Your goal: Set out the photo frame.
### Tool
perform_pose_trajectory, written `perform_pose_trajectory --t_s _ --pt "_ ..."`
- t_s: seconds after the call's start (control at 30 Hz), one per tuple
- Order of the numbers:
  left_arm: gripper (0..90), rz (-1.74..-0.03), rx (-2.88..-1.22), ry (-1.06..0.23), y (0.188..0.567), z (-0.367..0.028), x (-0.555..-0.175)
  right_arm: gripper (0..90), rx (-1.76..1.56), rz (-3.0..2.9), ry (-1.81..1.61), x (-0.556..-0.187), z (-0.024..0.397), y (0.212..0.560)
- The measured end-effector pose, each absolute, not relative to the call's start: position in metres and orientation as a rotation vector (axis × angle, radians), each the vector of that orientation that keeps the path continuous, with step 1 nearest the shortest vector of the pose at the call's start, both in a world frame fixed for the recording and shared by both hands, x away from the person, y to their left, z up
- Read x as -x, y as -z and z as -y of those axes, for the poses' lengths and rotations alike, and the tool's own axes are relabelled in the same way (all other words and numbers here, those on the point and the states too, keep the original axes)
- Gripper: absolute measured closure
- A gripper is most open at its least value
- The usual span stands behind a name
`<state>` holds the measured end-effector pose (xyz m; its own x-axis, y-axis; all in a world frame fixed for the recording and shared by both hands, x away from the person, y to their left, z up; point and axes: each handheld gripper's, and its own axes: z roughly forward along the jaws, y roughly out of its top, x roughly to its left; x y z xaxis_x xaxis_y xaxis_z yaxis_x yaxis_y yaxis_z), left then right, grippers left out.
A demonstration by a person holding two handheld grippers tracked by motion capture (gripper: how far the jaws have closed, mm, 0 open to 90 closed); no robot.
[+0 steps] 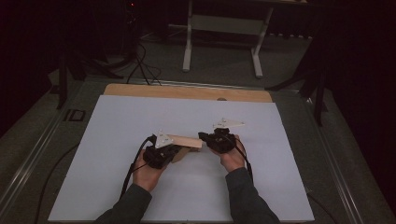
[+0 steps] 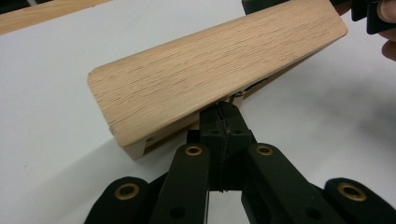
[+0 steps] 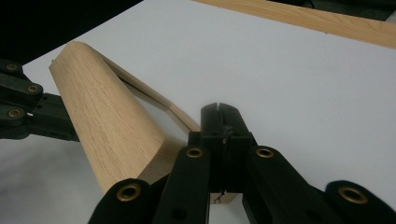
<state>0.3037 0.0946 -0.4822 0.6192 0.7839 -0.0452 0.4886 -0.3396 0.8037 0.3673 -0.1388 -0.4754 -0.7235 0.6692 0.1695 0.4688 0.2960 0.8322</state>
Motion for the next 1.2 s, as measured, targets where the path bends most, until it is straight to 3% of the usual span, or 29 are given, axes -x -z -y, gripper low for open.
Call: perform_pose_trajectory --t_s 1.2 --pt "89.6 -0.972 -2.040 -0.437 0.482 -0.077 -0.305 89.7 -1.009 -2.366 -1.378 -0.360 0.138 0.474"
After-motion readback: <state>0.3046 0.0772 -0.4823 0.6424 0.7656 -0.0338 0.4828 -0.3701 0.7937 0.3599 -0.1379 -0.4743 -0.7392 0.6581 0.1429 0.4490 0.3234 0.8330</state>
